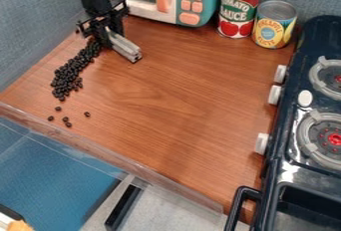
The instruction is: Sweep into pile
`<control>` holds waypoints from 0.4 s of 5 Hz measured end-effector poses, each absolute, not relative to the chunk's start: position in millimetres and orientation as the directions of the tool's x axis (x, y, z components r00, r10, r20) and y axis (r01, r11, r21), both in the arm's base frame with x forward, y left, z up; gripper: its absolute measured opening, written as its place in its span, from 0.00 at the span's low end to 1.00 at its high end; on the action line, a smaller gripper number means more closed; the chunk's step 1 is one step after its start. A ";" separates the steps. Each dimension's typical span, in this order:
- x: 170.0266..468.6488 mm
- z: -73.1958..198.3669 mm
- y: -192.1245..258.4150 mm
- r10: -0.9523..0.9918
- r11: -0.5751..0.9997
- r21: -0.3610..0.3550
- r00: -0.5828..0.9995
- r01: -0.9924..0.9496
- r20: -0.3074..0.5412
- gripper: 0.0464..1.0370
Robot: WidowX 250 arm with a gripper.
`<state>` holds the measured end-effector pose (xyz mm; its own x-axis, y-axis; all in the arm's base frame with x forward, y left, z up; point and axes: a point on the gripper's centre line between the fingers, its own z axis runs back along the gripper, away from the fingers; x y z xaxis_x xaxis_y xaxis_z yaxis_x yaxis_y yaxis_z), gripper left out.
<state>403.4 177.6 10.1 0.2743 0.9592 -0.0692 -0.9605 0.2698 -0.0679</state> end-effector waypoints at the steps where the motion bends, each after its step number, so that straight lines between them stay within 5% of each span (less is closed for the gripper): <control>1: 392.9 9.9 179.0 0.966 0.237 -0.072 0.243 -0.969 -0.089 0.35; 2: 379.6 9.2 178.7 0.969 0.212 -0.062 0.218 -0.975 -0.113 0.35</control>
<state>379.6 178.7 9.2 0.2180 0.9694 -0.1126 -0.9752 0.2121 -0.0625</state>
